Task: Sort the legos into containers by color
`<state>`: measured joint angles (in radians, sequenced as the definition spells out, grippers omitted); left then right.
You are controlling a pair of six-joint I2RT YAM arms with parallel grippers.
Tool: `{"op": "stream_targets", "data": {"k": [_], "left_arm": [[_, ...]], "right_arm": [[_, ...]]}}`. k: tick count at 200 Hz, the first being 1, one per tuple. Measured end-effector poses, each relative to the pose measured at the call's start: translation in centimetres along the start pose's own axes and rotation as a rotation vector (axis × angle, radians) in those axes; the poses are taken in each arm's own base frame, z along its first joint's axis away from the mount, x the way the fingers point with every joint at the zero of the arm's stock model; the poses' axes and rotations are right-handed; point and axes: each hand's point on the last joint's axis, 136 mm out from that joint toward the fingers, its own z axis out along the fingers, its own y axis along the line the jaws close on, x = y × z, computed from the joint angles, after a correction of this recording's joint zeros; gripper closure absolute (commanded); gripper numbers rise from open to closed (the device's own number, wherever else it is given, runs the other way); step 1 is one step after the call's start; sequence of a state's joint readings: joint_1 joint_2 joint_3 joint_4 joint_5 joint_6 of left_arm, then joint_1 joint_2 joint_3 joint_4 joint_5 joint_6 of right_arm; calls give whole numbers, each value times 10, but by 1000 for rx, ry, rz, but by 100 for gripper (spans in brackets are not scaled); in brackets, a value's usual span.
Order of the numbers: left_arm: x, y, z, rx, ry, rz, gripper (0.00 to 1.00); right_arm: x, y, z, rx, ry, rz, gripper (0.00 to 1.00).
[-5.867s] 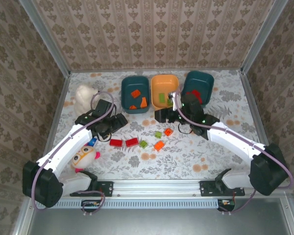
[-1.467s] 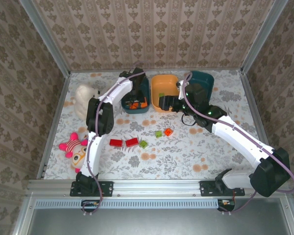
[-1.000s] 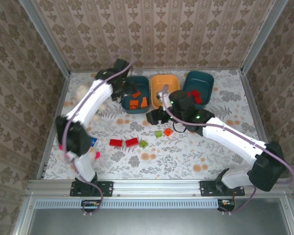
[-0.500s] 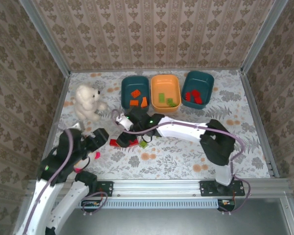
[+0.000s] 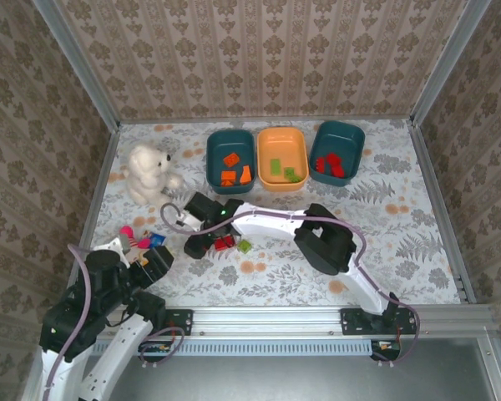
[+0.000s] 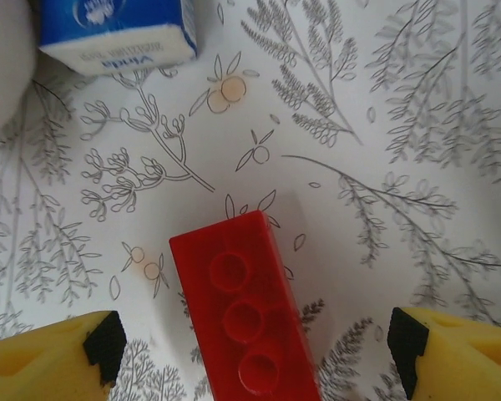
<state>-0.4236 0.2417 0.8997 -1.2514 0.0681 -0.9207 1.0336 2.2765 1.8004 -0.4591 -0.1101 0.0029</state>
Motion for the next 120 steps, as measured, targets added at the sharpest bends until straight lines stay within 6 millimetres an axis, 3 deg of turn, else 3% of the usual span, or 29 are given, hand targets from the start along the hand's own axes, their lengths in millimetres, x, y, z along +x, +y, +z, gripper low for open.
{"op": "stream_targets", "data": {"k": [31, 64, 84, 120], "left_arm": [[-1, -4, -8, 16, -3, 1, 6], [0, -6, -12, 25, -1, 2, 6], [1, -6, -12, 29, 5, 6, 6], [0, -16, -9, 66, 17, 13, 6]], "right_arm": [[10, -7, 21, 83, 69, -8, 25], [5, -18, 23, 162, 84, -6, 59], [5, -21, 21, 198, 84, 0, 73], [9, -28, 14, 224, 82, 27, 77]]}}
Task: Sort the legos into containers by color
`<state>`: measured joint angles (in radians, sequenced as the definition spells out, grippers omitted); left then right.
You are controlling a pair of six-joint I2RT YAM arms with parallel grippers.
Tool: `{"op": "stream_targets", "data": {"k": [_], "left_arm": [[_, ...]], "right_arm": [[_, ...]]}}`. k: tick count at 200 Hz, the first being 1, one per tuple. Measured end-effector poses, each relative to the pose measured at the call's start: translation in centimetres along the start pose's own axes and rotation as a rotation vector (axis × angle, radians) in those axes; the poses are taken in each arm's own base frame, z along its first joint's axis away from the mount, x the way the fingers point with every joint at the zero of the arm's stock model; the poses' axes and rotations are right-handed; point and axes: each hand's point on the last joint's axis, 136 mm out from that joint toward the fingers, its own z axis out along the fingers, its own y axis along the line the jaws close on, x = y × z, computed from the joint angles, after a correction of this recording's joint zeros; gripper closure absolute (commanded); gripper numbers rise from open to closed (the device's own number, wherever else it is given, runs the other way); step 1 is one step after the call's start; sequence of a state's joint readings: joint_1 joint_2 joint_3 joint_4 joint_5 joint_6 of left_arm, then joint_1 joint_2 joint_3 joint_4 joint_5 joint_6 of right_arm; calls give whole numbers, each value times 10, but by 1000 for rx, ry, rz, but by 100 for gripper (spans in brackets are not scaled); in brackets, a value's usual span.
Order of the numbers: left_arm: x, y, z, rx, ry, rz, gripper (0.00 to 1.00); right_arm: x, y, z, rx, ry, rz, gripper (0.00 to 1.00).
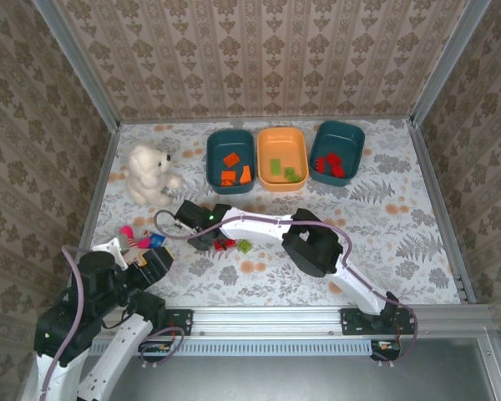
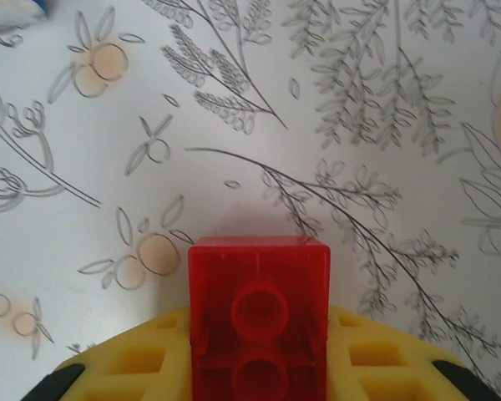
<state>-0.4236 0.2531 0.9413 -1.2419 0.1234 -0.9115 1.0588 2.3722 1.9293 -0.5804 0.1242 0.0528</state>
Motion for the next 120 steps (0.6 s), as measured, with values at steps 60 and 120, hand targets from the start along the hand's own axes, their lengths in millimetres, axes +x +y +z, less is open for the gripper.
{"op": "stream_targets", "data": {"k": [60, 120], "left_arm": [[-11, -35, 75, 76, 118, 4, 6], [-18, -96, 166, 148, 237, 122, 4]], "right_arm": [[-3, -144, -104, 121, -159, 311, 77], [93, -375, -195, 416, -308, 850, 76]]}}
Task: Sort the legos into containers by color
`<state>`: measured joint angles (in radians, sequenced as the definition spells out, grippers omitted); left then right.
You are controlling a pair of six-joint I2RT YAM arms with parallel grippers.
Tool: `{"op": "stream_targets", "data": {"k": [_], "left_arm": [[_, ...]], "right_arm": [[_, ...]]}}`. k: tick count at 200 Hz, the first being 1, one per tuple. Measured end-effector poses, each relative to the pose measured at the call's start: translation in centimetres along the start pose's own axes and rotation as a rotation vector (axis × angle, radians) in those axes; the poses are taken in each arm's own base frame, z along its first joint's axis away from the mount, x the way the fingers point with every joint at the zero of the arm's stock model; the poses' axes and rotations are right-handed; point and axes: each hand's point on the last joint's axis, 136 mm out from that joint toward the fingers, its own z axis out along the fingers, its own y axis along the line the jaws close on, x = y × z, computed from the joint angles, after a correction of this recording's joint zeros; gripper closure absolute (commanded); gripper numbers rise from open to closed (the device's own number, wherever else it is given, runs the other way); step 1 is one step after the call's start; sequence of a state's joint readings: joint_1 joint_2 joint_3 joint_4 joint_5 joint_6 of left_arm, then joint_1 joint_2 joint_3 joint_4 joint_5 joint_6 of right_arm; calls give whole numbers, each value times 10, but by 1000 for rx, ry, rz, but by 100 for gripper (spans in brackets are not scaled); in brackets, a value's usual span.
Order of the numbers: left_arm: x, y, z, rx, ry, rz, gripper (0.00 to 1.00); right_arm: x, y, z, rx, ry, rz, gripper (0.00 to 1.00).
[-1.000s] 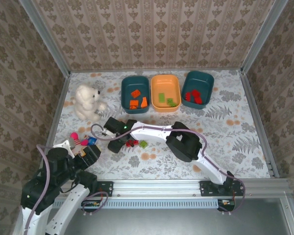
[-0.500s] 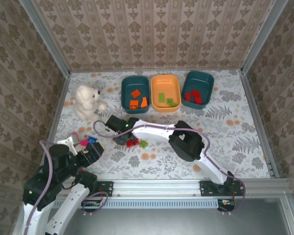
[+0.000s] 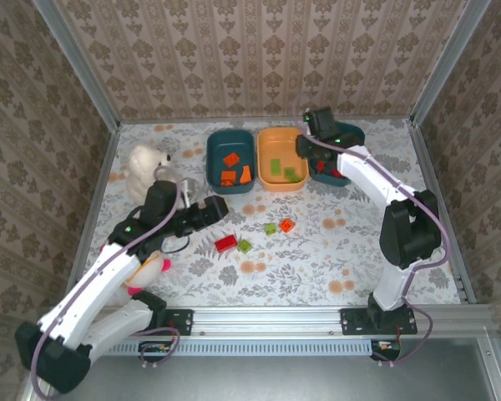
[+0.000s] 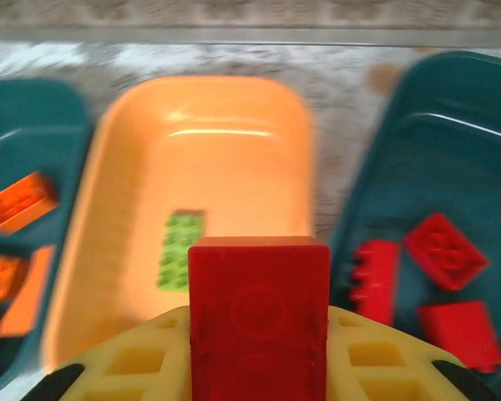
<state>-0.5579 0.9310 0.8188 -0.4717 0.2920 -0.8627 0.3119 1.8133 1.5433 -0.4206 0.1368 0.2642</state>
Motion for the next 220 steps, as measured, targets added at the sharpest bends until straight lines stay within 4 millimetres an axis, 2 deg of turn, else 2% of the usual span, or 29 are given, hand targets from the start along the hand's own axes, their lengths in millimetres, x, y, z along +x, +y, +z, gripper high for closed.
{"op": "stream_targets", "data": {"k": [12, 35, 64, 98, 126, 158, 182, 196, 220], "left_arm": [[-5, -10, 17, 19, 11, 21, 4], [-12, -26, 43, 51, 16, 48, 4], [-22, -39, 64, 75, 13, 64, 4], [-40, -57, 77, 103, -9, 82, 3], [-52, -68, 84, 118, -23, 98, 3], [-53, -67, 90, 109, -20, 98, 3], [-53, -66, 95, 95, -7, 101, 3], [-53, -67, 99, 86, 2, 111, 4], [-48, -66, 108, 69, 31, 132, 5]], "right_arm": [[1, -23, 15, 32, 20, 60, 76], [-2, -52, 51, 63, 50, 158, 75], [-12, -75, 96, 69, 63, 245, 73], [-20, -93, 130, 67, 64, 329, 71], [-21, -105, 149, 59, 78, 385, 67], [-14, -115, 166, 58, 115, 431, 59], [1, -121, 171, 65, 164, 452, 42], [4, -122, 171, 59, 176, 459, 34], [1, -121, 168, 39, 176, 458, 30]]}}
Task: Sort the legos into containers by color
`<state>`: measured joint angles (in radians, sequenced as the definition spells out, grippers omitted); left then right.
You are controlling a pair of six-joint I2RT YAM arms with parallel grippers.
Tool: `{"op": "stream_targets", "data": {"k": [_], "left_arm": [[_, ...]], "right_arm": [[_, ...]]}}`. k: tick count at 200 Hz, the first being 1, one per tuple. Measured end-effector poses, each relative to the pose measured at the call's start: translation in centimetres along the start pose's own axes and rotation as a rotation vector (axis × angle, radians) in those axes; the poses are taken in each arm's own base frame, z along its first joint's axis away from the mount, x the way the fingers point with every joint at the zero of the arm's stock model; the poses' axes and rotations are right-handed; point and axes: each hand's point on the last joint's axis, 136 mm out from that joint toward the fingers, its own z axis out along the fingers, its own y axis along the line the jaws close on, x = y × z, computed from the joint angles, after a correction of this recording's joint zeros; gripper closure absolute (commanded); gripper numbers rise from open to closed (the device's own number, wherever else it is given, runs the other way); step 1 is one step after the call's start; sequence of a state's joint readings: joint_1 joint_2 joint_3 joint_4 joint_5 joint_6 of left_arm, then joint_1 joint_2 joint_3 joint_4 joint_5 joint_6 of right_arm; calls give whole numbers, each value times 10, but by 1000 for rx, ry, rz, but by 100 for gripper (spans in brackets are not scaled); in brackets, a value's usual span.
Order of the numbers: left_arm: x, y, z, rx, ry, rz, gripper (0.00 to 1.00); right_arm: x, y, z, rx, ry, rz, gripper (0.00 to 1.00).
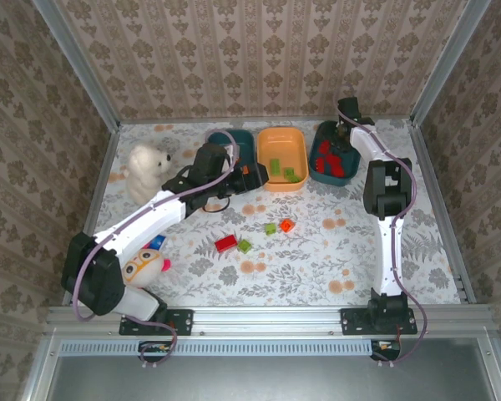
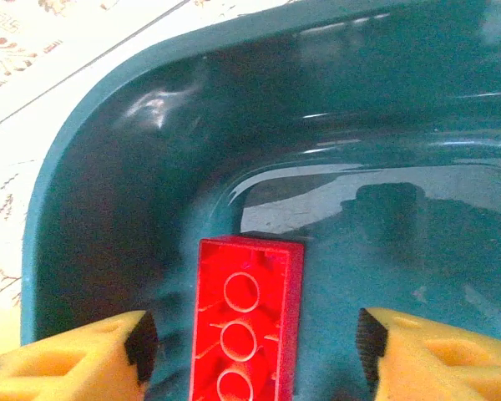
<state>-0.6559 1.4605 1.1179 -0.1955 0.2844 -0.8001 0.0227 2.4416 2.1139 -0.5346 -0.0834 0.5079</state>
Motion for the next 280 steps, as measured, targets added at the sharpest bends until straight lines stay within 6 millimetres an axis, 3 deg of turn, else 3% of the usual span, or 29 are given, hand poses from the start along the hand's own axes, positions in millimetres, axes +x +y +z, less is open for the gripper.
{"op": "stream_targets", "data": {"k": [21, 43, 68, 86, 101, 123, 144, 173, 189, 220, 262, 280], "left_arm": [[10, 3, 14, -32, 52, 27, 6], [23, -1, 33, -70, 133, 99, 9], [37, -14, 56, -89, 222, 218, 13], [47, -17, 72, -99, 282, 296, 16], [55, -13, 81, -112, 332, 349, 19], [67, -3, 95, -133, 411, 430, 22], [81, 3, 106, -147, 486, 517, 23], [107, 7, 117, -161, 584, 622, 22], [119, 9, 120, -177, 622, 665, 22], [135, 17, 127, -227, 677, 716, 21], [151, 38, 138, -307, 731, 741, 21], [154, 48, 146, -353, 739, 754, 30]], "right_arm": [[-6, 10, -14, -23, -15, -5, 30], [-10, 30, -56, -68, -68, -24, 30], [5, 64, -136, -174, -177, -52, 30], [37, 83, -205, -277, -261, -75, 30], [74, 89, -247, -355, -287, -98, 30], [129, 71, -294, -419, -289, -110, 30], [177, 32, -335, -438, -275, -87, 30], [216, -11, -396, -453, -301, -56, 30], [235, -29, -408, -434, -272, -45, 29], [265, -51, -389, -322, -125, -55, 28], [274, -49, -376, -297, -37, -77, 28], [276, -47, -375, -308, -26, -84, 28]]}}
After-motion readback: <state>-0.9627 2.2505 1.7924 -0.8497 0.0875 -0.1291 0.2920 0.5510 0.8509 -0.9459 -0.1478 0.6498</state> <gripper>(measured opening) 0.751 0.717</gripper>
